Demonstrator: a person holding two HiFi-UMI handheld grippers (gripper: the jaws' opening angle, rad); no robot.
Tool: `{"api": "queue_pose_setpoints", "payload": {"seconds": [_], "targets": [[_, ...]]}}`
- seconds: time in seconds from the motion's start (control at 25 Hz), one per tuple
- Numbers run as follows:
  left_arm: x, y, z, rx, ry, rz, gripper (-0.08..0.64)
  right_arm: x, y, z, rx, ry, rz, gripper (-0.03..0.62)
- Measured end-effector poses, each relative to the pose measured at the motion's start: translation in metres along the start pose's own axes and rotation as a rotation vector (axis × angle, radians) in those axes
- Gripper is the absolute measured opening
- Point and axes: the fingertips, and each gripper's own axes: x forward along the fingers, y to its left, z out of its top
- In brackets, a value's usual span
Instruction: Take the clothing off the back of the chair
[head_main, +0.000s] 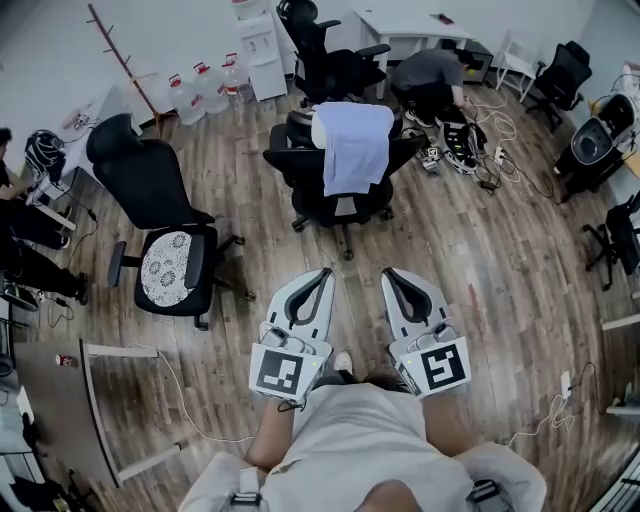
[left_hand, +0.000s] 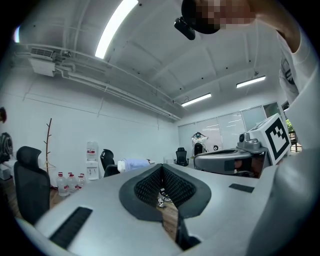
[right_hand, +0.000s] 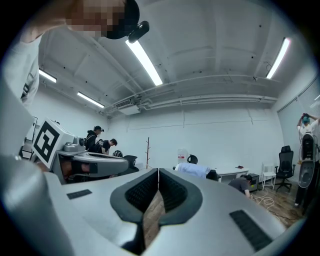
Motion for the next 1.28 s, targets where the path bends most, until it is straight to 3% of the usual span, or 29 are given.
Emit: {"api": "queue_pose_setpoints", "payload": {"seconds": [0.48,1.28], "targets": [[0.029,0.025,0.001,-0.005,0.007,-0.012,0.015,0.032,-0.02,0.001,0.005,0.006,-0.023,0.02],[0.104,0.061,-0.008,-0.022,0.027,0.05,0.015,0.097,-0.077,-0.013,0.023,0.01,0.044,0.02]]}}
